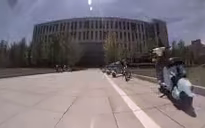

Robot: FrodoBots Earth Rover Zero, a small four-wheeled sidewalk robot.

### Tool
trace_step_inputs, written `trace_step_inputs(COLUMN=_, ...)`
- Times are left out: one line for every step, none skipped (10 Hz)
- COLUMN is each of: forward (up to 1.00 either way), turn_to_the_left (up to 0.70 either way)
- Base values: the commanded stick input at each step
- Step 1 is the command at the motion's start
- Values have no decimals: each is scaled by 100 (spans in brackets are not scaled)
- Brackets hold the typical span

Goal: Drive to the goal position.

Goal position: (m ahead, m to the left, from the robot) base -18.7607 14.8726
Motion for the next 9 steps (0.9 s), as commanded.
trace_step_inputs(forward=70, turn_to_the_left=35)
trace_step_inputs(forward=70, turn_to_the_left=35)
trace_step_inputs(forward=70, turn_to_the_left=35)
trace_step_inputs(forward=70, turn_to_the_left=35)
trace_step_inputs(forward=70, turn_to_the_left=35)
trace_step_inputs(forward=70, turn_to_the_left=35)
trace_step_inputs(forward=70, turn_to_the_left=35)
trace_step_inputs(forward=70, turn_to_the_left=35)
trace_step_inputs(forward=70, turn_to_the_left=35)
